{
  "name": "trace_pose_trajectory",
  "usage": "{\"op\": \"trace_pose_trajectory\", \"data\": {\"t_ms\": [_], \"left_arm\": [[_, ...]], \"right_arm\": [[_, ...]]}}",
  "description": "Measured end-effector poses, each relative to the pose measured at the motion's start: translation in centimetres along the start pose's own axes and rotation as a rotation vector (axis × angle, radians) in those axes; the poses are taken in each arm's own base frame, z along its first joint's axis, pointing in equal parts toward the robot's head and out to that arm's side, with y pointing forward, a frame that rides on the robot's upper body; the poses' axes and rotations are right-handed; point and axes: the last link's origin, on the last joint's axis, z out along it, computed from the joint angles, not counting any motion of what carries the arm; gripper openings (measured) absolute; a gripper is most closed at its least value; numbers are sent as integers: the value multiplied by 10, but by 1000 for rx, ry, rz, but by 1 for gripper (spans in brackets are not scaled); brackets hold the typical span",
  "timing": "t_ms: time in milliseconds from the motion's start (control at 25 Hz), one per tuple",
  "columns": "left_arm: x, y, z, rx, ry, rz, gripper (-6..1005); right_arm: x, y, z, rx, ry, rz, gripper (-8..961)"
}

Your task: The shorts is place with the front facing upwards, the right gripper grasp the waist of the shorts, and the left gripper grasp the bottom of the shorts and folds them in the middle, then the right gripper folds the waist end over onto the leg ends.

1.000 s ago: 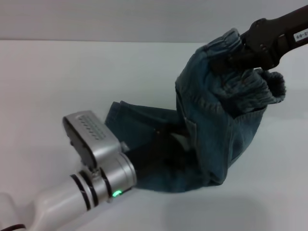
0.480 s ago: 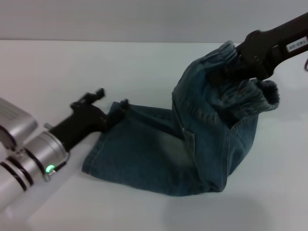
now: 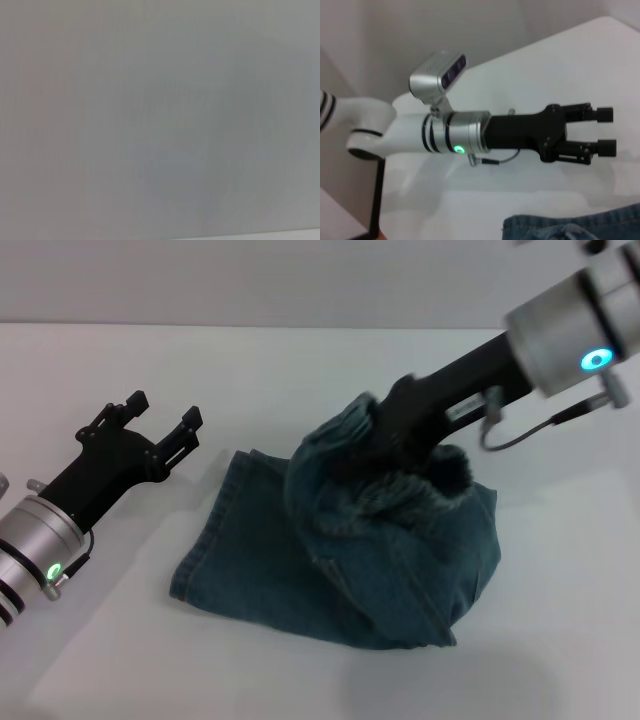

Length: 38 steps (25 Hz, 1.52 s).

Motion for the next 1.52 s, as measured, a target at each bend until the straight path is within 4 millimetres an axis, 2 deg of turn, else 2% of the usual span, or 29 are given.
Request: {"op": "trace_pose_trajectory", "data": {"t_ms": [200,400,640,840,1080,1200,1320,1520], "left_arm": [[-1,-6,-1,16,-18,18,800],[-2,-7,-1,21,-27,25,800],[-1,-7,2,22,-30,31,800],[1,-10,4,39,-28,29,800],[4,-14,6,65,-14,22,800],[5,-18,4,92,3,17,800],[7,-20,3,106,16,13,800],[8,-20,4,106,17,14,800]], "right_arm": [[-10,4,32,-67,53,21,65],[-18,4,44,-71,68,-8,128],[-21,4,43,-54,37,-65,355],[-23,7,45,-72,-39,-137,590],[-23,11,42,-74,-98,-192,651],[-19,12,41,-81,-100,-186,652],[-12,15,42,-110,-84,-172,652],[7,33,43,-244,-3,-148,651]]}}
